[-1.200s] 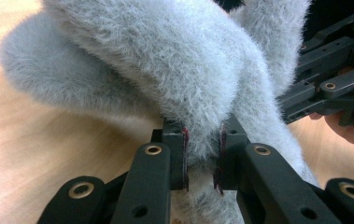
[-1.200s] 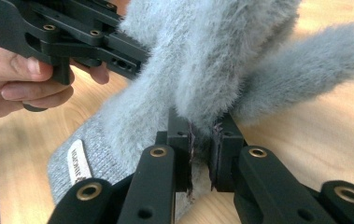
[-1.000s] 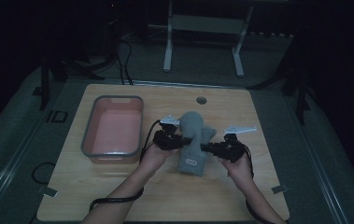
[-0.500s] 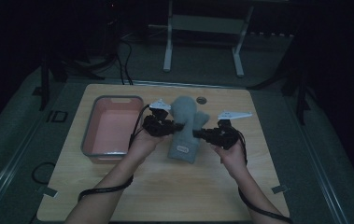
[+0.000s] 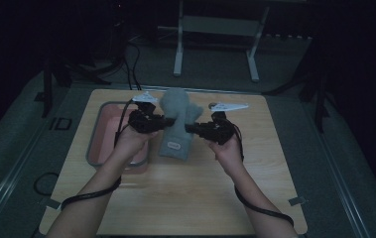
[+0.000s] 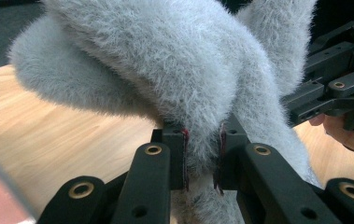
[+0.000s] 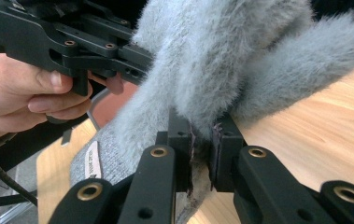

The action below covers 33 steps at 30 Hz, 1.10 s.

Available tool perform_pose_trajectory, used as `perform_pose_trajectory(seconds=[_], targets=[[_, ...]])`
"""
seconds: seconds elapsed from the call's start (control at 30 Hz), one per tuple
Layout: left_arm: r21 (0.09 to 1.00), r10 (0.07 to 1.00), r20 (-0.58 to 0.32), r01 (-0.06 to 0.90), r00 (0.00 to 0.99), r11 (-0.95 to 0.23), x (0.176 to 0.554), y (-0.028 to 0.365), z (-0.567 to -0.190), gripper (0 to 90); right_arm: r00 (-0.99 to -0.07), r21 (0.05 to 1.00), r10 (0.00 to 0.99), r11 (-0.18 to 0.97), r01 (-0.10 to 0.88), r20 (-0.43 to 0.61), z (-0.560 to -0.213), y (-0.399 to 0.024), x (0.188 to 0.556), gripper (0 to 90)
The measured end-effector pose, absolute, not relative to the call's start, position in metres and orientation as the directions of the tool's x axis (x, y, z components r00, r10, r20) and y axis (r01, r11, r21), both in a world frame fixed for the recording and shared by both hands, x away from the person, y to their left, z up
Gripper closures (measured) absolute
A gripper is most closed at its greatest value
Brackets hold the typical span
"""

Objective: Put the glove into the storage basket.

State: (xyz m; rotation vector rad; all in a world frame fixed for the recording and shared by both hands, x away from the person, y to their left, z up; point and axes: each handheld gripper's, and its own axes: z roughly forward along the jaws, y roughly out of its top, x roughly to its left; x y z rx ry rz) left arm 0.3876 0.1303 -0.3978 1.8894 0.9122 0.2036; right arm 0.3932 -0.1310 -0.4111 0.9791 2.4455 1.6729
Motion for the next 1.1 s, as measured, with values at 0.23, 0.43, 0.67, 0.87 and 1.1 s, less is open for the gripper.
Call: perform_pose_trajectory(seconds=[0.23,0.43,0.67,0.87,1.1], targets=[[0.835,0.713,-0.217,0.506,0.667,-0.218,0.384,0.167,-0.388,79.2,-0.825,0.850,0.460,0.235,0.471,0.329,-0.404,-0.086,0.404,81.6],[0.830,0.751,-0.223,0.525,0.621,-0.187,0.382,0.205,-0.385,79.2,-0.836,0.850,0.431,0.241,0.469,0.339,-0.401,-0.052,0.410,81.6],[0.820,0.795,-0.230,0.552,0.561,-0.152,0.378,0.240,-0.392,79.2,-0.843,0.841,0.399,0.252,0.479,0.360,-0.407,-0.011,0.419,81.6],[0.791,0.816,-0.263,0.600,0.515,-0.124,0.381,0.254,-0.420,79.2,-0.833,0.817,0.412,0.283,0.502,0.369,-0.430,0.011,0.425,81.6],[0.743,0.842,-0.275,0.658,0.464,-0.120,0.391,0.256,-0.453,79.1,-0.812,0.773,0.460,0.341,0.535,0.359,-0.464,0.024,0.435,81.6]])
